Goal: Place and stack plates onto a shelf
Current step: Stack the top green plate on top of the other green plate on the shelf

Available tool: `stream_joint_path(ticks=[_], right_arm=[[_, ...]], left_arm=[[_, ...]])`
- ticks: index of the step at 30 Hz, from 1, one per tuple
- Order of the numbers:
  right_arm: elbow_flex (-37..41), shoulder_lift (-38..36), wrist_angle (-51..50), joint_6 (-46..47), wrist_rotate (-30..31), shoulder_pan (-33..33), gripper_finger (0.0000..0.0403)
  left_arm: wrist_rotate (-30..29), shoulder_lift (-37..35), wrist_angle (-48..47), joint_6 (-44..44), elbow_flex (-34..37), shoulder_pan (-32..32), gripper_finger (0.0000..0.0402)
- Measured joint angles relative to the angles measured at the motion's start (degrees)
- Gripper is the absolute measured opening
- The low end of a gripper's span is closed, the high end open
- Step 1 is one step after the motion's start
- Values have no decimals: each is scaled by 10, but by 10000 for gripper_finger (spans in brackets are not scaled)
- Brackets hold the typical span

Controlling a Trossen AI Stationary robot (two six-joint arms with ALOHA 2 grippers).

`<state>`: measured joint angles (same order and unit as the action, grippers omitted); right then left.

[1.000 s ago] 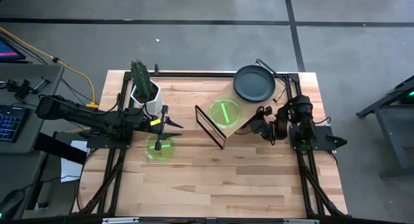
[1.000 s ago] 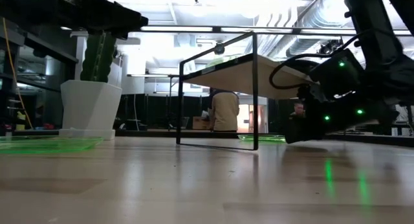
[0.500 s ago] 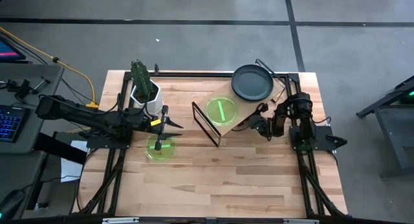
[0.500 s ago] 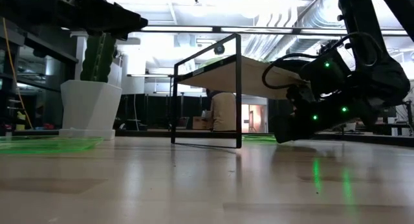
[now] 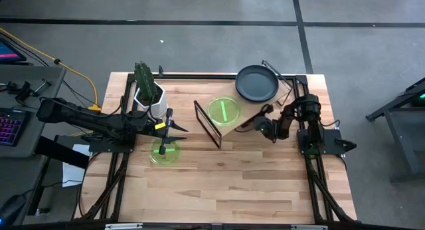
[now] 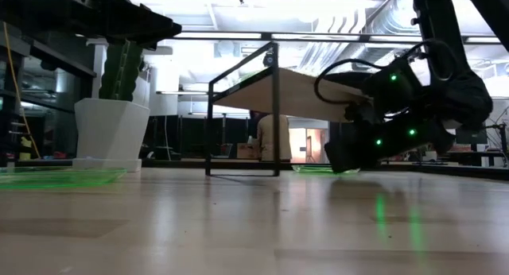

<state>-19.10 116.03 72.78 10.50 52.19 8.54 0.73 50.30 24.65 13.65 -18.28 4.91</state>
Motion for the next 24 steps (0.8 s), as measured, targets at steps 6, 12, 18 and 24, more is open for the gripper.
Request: stream_joint_path(ticks=[6, 12, 18, 24], right_arm=[[-19, -1, -64, 24, -7, 1, 0], [-12, -2, -65, 35, -2, -18, 0], [-2, -2, -67, 60, -2, -55, 0], [12, -2, -68, 94, -2, -103, 0]], left_arm=[[0, 0, 0, 0, 0, 0, 115], [0, 0, 0, 0, 0, 0, 115], [0, 0, 0, 0, 0, 0, 115], [0, 0, 0, 0, 0, 0, 115]])
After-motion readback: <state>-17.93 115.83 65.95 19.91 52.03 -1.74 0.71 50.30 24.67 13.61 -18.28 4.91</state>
